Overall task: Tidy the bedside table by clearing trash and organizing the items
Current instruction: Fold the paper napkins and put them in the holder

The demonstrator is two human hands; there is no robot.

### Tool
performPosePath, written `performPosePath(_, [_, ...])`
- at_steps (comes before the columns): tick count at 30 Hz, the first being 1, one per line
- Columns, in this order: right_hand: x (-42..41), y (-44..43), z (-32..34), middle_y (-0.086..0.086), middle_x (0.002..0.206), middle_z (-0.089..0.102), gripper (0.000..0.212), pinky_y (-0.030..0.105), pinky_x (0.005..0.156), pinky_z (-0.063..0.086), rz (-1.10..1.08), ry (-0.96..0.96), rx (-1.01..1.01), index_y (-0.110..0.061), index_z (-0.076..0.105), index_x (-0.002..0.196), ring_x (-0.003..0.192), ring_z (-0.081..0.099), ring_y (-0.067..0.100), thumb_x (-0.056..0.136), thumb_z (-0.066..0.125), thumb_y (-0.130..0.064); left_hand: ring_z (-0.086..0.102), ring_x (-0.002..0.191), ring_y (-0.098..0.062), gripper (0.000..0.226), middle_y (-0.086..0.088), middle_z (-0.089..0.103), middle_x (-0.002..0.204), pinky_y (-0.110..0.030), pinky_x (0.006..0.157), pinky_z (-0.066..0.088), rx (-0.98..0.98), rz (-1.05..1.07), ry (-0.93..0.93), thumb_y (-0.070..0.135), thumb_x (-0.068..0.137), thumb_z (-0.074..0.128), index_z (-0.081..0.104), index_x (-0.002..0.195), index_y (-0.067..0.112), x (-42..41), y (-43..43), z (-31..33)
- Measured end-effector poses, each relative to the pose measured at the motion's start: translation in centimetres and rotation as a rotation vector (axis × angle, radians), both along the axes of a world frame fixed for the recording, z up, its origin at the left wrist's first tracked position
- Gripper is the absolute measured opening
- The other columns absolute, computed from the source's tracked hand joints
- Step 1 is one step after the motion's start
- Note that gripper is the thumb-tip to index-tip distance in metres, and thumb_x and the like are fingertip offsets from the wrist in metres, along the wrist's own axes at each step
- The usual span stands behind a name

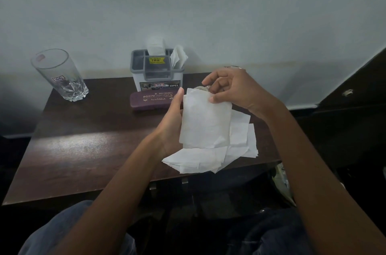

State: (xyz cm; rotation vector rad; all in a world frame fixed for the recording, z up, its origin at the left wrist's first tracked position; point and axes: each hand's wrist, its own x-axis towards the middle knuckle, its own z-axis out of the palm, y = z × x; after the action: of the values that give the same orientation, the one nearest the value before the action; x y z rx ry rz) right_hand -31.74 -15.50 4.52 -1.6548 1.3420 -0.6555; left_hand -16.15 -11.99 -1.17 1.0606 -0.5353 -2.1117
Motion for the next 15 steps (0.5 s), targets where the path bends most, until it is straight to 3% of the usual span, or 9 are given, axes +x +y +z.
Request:
performPosePath(3, [0.0,-0.1,-0.5,0.011,0.077,0.061,0.035,0.014,0.06,0.047,0.024,0.01,0.009,-0.009,0.063,0.099,0.069,0.054,0.017,0.073,0.066,0.013,0.071,0.074,-0.02,0.064,-0.006,0.073,0.087,-0.031,0.069,0.056,-0.022,-0.018,-0.042,0.067,0.086,0.035,0.069,0.098,0.013,0.1,0.2,0.2])
performPosePath(7, [-0.3,-0.7,-1.4,0.007,0.078,0.063,0.032,0.016,0.064,0.048,0.017,-0.016,0.017,-0.007,0.063,0.102,0.069,0.055,0.015,0.074,0.067,0.009,0.067,0.073,-0.018,0.024,-0.002,0.072,0.082,-0.03,0.066,0.055,-0.018,0.009,-0.162,0.032,0.092,0.053,0.064,0.101,0.013,0.0,0.4,0.1])
performPosePath(9, [-1.1,-1.2,-2.3,0.008,0.082,0.065,0.025,0.016,0.067,0.047,-0.071,0.007,-0.026,-0.007,0.064,0.1,0.069,0.058,0.013,0.078,0.067,0.003,0.065,0.075,-0.021,0.017,-0.004,0.07,0.081,-0.033,0.069,0.053,0.006,0.062,-0.225,0.023,0.093,0.053,0.063,0.097,0.01,0.1,0.3,-0.1])
performPosePath(12, [-3.6,-2.2,-5.3,0.009,0.089,0.066,0.015,0.023,0.067,0.046,-0.291,0.247,-0.08,-0.011,0.067,0.092,0.07,0.059,0.015,0.08,0.063,-0.003,0.064,0.079,-0.023,0.017,-0.006,0.068,0.088,-0.036,0.068,0.052,0.035,0.175,-0.273,0.021,0.095,0.05,0.061,0.1,0.009,0.6,-0.2,-0.5])
performPosePath(15, [-6.0,-2.7,-8.9,0.012,0.102,0.068,0.015,0.034,0.081,0.051,-0.408,0.545,-0.027,-0.01,0.068,0.092,0.093,0.062,0.027,0.08,0.06,-0.006,0.063,0.085,-0.024,0.022,-0.006,0.065,0.097,-0.04,0.074,0.052,0.052,0.285,-0.304,0.023,0.095,0.05,0.057,0.111,0.01,1.2,-0.6,-0.8])
